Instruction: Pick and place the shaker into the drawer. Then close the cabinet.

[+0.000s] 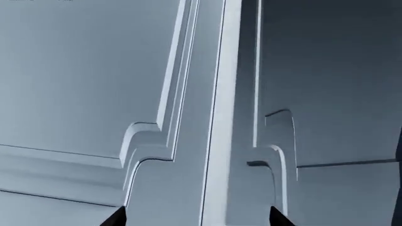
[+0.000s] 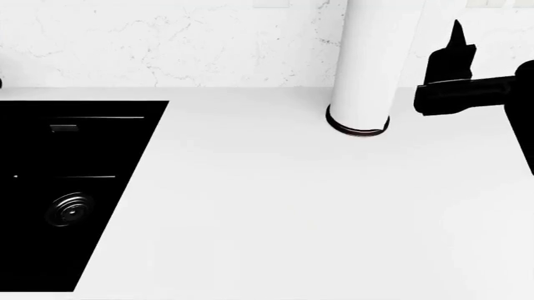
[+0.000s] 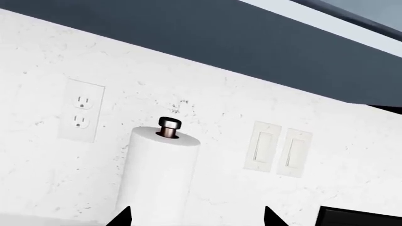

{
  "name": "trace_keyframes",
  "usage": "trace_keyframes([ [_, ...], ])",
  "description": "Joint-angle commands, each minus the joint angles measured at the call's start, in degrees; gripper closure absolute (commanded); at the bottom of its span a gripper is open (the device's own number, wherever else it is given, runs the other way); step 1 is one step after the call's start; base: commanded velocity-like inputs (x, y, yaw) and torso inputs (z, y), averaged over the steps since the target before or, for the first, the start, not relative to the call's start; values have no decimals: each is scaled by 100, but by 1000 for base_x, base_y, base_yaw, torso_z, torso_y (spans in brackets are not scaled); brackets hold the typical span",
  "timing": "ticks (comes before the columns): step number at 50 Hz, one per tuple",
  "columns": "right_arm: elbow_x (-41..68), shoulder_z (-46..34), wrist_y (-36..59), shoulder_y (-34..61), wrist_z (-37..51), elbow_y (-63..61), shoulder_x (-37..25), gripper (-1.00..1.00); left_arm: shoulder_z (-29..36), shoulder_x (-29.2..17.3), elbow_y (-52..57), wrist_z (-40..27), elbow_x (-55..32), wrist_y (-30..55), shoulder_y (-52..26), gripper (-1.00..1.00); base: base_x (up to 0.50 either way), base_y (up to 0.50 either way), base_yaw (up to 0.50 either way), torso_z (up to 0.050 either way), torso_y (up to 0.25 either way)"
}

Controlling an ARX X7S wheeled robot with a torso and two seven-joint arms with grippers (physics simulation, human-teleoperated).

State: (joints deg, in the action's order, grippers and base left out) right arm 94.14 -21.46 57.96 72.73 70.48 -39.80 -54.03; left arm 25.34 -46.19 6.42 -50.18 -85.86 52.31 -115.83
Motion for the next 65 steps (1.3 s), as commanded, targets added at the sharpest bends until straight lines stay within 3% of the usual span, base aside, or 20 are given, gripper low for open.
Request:
trace_keyframes([
  [1,-16,-38,9,18,-18,-4,8,-100,435,682,-100,119,177,46,-112,-100,0,0,0,0,0],
  [29,-291,-54,-112,-266,-201,-51,-24,-100,1359,1456,-561,126,1358,60,-182,-100,0,0,0,1,-5],
  [65,-388,-33,-229,-473,-285,-112,-131,-100,3163,2461,-1387,47,3567,154,-609,-100,0,0,0,1,-6],
])
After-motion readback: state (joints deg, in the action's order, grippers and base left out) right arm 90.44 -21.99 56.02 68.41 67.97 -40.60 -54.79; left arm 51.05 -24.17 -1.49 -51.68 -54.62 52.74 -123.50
